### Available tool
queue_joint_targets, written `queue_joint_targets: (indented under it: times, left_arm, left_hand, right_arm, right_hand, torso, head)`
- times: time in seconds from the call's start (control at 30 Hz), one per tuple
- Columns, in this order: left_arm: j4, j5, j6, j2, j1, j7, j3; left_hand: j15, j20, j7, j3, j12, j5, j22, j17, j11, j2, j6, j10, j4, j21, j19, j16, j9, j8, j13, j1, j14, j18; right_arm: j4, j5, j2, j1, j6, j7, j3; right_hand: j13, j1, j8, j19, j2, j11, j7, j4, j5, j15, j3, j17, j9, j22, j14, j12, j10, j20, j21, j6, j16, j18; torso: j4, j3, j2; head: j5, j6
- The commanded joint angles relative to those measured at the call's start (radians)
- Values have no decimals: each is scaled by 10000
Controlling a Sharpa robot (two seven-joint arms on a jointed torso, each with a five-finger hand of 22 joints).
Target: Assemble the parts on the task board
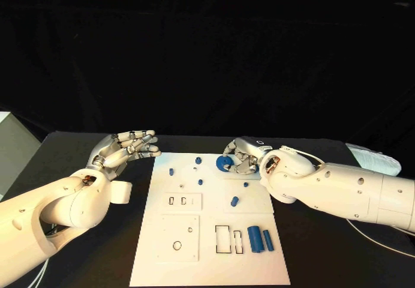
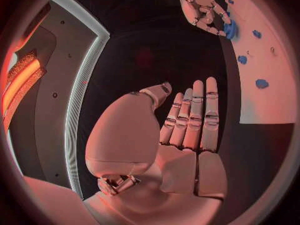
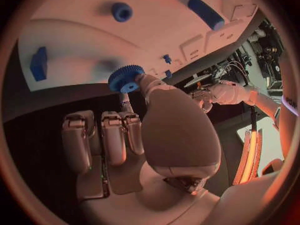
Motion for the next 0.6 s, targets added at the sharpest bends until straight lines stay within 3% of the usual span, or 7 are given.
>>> queue_joint_targets:
  times: [0.03,0.27,0.6]
  left_arm:
    - [18,-41,170,27,3,47,9]
    - [24,-41,178,50,2,46,9]
    - [26,-42,195,88,2,48,9]
  left_hand:
    - [13,-20,235,71,-52,-44,10,9,35,-78,41,52,12,67,-71,66,-13,-5,-12,-5,-68,95]
    - [13,-20,235,71,-52,-44,10,9,35,-78,41,52,12,67,-71,66,-13,-5,-12,-5,-68,95]
    - [17,-19,238,94,-63,-44,19,19,38,-81,35,43,-6,83,-86,81,-17,-10,-14,-19,-85,93]
  right_arm:
    - [252,-1103,140,-6,-650,-84,1]
    - [396,-1763,566,-17,-748,-355,-52]
    - [22,-2156,1237,-48,-628,-644,-154]
  right_hand:
    - [2631,42,210,1060,-60,-69,-199,-3,65,-85,64,2144,86,2623,928,34,1046,-64,80,376,35,-142]
    - [2631,18,223,1063,-97,-76,-205,-18,22,-94,96,2147,91,2631,929,34,1046,-71,86,392,35,-144]
    - [2631,-19,229,1063,-156,-85,-212,-57,-99,-105,174,2133,92,2631,925,34,1046,-84,86,389,30,-144]
  torso:
    - [1,-6,2]
    - [0,-6,8]
    - [15,-14,16]
  head:
    - [31,-17]
    - [34,-21]
    - [40,-22]
